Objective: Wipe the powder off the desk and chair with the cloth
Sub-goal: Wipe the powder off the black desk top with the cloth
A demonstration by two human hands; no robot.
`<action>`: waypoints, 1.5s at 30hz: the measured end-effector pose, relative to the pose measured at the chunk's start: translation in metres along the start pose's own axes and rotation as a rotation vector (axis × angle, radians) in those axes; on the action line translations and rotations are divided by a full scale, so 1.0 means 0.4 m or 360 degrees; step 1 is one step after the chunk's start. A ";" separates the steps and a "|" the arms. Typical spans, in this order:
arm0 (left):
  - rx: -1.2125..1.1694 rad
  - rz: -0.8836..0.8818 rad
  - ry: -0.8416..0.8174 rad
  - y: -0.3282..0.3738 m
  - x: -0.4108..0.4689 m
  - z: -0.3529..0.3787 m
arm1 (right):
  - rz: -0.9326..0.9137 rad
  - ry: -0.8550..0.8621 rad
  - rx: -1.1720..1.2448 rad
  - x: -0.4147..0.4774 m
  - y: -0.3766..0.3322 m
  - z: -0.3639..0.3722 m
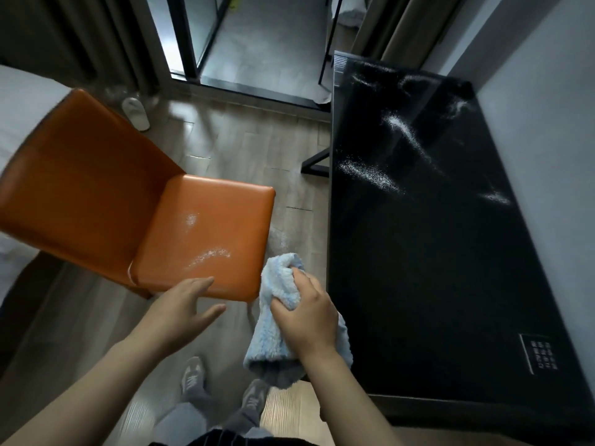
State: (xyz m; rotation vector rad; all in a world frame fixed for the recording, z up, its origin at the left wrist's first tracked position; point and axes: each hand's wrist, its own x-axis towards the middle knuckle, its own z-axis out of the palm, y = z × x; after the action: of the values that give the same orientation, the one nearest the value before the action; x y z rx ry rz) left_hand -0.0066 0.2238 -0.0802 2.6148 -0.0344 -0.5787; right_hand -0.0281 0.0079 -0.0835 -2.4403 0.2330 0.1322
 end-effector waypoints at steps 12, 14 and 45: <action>-0.0025 -0.0242 -0.0045 -0.235 -0.136 -0.128 | -0.0297 -0.0260 -0.0170 -0.036 -0.242 0.153; -0.0064 -0.0252 -0.0032 -0.308 -0.164 -0.168 | -0.0342 -0.0271 -0.0189 -0.046 -0.310 0.199; 0.0042 -0.0082 0.0180 -0.910 0.217 -0.863 | -0.0343 -0.0039 -0.0230 0.385 -1.029 0.544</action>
State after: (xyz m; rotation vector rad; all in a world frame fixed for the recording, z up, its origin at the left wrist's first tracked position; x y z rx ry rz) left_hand 0.1860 0.6876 0.0033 2.6761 0.0618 -0.4496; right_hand 0.1979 0.4383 -0.0190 -2.5867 -0.0528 0.0865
